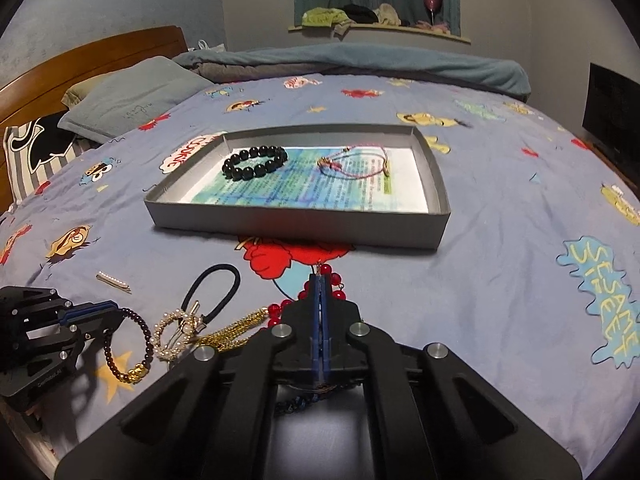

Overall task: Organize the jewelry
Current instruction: 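Grasp the dark bead bracelet with the left tool while the right tool grasps the red-bead tassel, then lower both held items into the grey tray and open both tools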

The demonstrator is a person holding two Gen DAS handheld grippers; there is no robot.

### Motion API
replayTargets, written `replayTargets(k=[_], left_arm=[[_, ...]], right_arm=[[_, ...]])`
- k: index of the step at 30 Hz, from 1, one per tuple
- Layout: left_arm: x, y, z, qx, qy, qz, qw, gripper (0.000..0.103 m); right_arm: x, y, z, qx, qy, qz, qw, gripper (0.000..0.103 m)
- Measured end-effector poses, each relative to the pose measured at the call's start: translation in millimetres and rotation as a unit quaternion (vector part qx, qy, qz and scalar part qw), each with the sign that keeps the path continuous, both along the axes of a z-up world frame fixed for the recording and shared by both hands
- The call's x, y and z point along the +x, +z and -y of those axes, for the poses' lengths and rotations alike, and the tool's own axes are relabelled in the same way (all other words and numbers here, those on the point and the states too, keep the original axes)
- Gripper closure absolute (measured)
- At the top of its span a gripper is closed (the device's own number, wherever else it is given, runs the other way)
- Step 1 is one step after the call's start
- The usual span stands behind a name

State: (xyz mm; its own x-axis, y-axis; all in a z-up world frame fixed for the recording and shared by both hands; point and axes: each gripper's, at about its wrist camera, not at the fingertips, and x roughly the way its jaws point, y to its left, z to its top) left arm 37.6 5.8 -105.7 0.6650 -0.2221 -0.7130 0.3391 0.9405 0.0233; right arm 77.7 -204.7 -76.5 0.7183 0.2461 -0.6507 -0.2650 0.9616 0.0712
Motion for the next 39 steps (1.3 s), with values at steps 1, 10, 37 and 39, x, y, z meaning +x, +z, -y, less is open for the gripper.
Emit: replayTargets(k=[1, 10, 37, 39], left_arm=[[-1, 1, 0, 0.000, 0.000, 0.004, 1.0000, 0.097], [-11, 22, -2, -0.010, -0.005, 0.041, 0.9991, 0.097], [86, 131, 4, -0.011, 0.002, 0.108, 0.9940, 0.097], [99, 126, 14, -0.004, -0.001, 0.104, 0.9945, 0.097]], right_arm=[[-1, 2, 1, 0.002, 0.000, 0.002, 1.000, 0.102], [-11, 19, 10, 0.016, -0.001, 0.015, 1.000, 0.102], [53, 112, 35, 0.028, -0.014, 0.090, 0.995, 0.102], [61, 109, 27, 0.024, -0.008, 0.090, 0.996, 0.103]])
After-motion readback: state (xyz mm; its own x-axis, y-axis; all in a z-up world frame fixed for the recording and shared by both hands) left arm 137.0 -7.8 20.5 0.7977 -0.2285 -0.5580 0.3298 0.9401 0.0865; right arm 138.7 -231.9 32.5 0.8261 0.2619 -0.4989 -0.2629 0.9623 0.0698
